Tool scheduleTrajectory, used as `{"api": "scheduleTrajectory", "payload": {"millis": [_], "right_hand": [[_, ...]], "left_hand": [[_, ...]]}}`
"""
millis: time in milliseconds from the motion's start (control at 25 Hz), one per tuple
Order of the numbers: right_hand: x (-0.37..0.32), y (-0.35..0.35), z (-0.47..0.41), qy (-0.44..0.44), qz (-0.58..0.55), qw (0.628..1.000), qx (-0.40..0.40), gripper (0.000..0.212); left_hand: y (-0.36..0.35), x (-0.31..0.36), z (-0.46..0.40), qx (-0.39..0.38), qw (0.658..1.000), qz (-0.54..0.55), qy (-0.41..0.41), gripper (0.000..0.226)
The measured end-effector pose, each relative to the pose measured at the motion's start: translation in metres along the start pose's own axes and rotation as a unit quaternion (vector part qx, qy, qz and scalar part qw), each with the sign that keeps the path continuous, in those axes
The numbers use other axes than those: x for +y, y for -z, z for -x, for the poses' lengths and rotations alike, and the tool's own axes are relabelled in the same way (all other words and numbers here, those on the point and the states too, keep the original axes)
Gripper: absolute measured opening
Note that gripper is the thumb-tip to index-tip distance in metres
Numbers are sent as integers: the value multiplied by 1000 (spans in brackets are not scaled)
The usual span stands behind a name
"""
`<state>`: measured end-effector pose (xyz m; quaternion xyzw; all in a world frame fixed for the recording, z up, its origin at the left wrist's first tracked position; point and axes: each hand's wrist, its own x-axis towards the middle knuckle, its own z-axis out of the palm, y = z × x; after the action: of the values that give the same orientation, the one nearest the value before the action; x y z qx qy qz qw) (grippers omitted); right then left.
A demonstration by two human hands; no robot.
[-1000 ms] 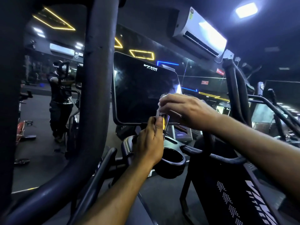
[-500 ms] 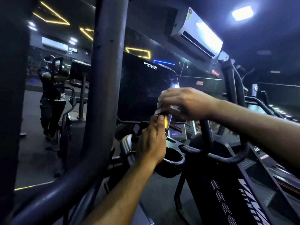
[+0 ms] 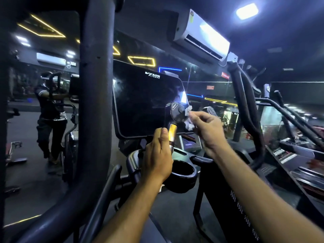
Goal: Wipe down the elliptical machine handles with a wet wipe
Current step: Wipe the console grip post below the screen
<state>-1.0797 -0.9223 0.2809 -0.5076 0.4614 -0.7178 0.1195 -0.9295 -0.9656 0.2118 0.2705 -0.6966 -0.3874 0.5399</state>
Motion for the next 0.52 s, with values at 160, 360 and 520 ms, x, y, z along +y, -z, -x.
{"api": "scheduleTrajectory", "payload": {"millis": [160,360,520], "right_hand": [[17,-42,21,-66,-174,976,112,17],[5,-53,-15,-127,-299,942,87,14],[20,-61,13,-99,-351,920,145,10]], "left_hand": [[5,13,9,-9,999,-14,51,55],[9,24,15,-19,999,-18,28,52],[5,10,10,12,1000,18,-2,61]]}}
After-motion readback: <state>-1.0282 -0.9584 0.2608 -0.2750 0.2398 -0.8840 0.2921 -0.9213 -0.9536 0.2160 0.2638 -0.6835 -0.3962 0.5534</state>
